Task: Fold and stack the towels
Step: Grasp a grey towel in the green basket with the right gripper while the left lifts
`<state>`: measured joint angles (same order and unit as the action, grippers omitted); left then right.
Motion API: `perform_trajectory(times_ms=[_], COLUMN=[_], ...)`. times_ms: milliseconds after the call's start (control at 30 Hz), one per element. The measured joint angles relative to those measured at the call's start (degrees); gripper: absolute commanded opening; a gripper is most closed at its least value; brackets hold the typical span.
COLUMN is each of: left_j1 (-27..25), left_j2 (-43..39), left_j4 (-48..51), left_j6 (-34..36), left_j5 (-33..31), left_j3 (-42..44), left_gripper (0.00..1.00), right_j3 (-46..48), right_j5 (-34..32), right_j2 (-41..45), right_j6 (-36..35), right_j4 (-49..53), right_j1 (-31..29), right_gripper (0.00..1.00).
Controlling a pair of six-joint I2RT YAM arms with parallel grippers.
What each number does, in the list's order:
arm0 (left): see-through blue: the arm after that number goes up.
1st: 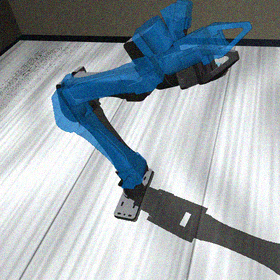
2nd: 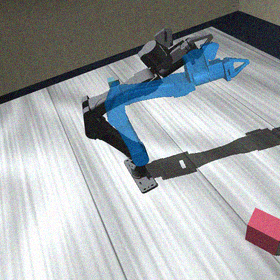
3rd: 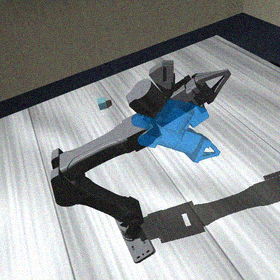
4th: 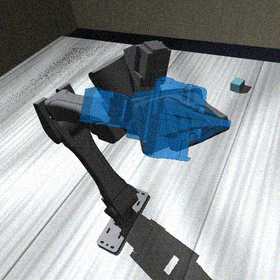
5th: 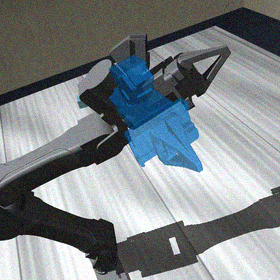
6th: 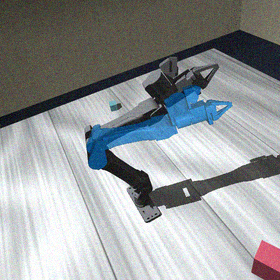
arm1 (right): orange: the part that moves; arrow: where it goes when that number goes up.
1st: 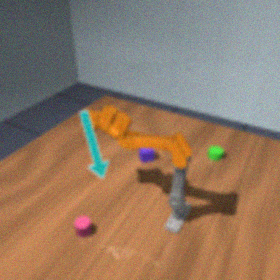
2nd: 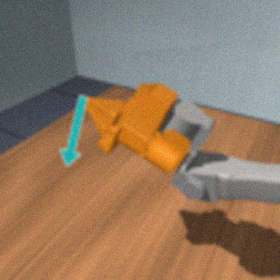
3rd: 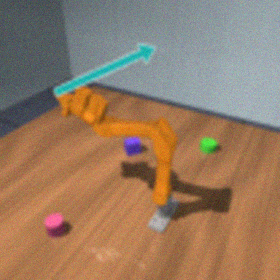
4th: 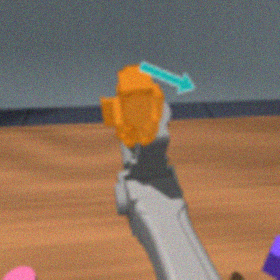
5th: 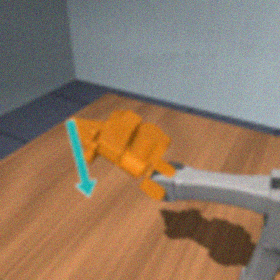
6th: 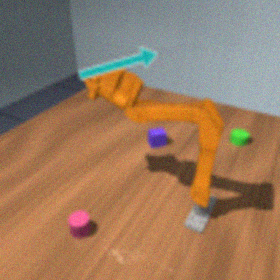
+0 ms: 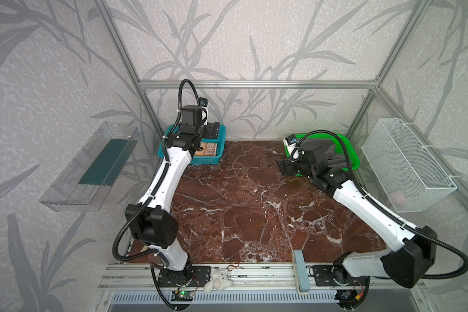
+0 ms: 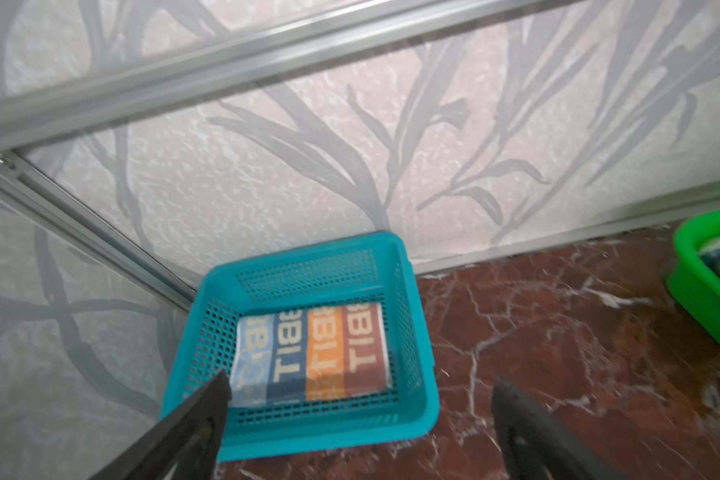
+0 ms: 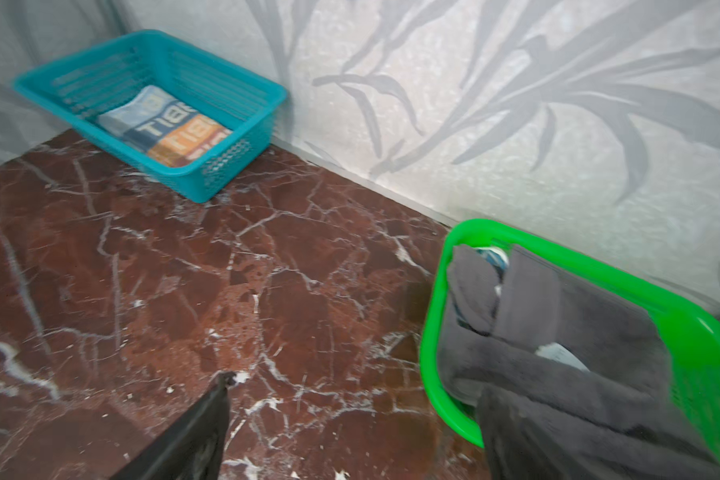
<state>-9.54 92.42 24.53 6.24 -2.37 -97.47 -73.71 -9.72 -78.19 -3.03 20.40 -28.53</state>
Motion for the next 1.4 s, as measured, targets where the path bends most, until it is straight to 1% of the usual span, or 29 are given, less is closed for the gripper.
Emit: perform_trajectory(times_ms=[133,200,300,400,500,667,767,900,1000,1133,1233,1300,1400], left_j1=[-0.55,-0.83,-1.92,-3.30,-4.61,-6.45,-7.41,-7.96,-8.07,-8.22,-8.48,-8.52,-8.52], left_j2=[-9.42,-13.68,-18.32,-21.20,-22.73,-23.08,-23.08,-23.08,-22.99,-22.23,-21.55,-21.09,-20.22], left_j4=[-4.37,-7.19,-10.16,-11.76,-12.44,-12.39,-11.78,-11.69,-11.65,-11.28,-11.21,-11.21,-11.15], left_j6=[-2.56,-3.54,-4.15,-4.66,-5.88,-7.85,-8.66,-8.85,-8.83,-8.83,-8.81,-8.81,-8.79], left_j5=[5.18,7.56,9.92,11.08,11.80,12.48,12.55,12.50,12.48,12.28,11.98,11.69,11.39], left_j3=[14.32,21.16,29.14,34.71,38.47,41.53,41.99,41.99,41.99,41.97,41.97,41.97,41.81], left_gripper=[1.00,0.99,1.00,0.99,0.99,0.99,0.99,1.00,0.99,0.99,0.99,0.99,0.99], right_j3=[-5.05,-8.83,-15.13,-21.33,-27.15,-37.00,-43.89,-52.43,-57.18,-60.78,-62.75,-63.65,-63.95], right_j5=[-2.99,-5.03,-8.59,-11.78,-13.79,-15.34,-16.65,-16.57,-16.09,-15.78,-15.72,-15.85,-16.48], right_j2=[-1.92,-4.98,-11.76,-19.71,-27.39,-38.14,-44.11,-51.08,-55.15,-58.73,-61.00,-62.29,-63.80], right_j6=[0.17,0.20,0.02,-0.26,-0.26,-0.17,0.50,1.99,2.56,3.23,3.82,4.04,4.33], right_j4=[6.88,10.16,14.56,18.78,22.56,29.83,34.69,41.92,46.16,50.21,52.98,54.47,55.98], right_j1=[5.44,7.67,9.18,9.84,10.34,11.82,12.66,13.62,13.90,14.08,14.32,14.36,14.45], right_gripper=[0.86,0.84,0.82,0.78,0.78,0.74,0.71,0.70,0.69,0.69,0.66,0.63,0.55])
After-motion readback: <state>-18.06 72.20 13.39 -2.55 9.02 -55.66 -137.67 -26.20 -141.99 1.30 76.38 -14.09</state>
